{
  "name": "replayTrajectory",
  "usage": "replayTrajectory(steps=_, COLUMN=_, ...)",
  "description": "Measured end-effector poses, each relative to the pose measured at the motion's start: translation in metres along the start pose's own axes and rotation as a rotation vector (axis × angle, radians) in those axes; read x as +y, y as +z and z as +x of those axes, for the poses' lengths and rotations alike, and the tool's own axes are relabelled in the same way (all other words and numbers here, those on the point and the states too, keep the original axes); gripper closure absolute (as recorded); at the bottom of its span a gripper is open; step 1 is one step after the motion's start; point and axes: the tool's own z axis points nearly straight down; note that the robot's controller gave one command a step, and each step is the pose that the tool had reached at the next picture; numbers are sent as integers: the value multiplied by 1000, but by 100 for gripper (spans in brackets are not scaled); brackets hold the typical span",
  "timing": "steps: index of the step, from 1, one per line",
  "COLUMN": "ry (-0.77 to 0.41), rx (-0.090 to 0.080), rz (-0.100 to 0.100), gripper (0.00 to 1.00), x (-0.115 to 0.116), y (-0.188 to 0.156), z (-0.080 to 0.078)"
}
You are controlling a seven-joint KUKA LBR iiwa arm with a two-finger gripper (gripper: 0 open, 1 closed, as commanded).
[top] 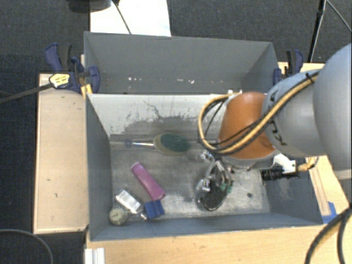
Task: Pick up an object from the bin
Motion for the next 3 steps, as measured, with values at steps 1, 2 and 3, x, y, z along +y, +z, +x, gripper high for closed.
replayTrajectory(steps=1, ry=-91, rx=0, rz=5, gripper=0, x=-77, y=0, z=9)
replayTrajectory(steps=2, ry=-93, rx=-1, rz=0, gripper=100, x=-72, y=0, z=9)
replayTrajectory(steps=3, ry=-91, rx=-1, rz=0, gripper=0, x=-72, y=0, z=9)
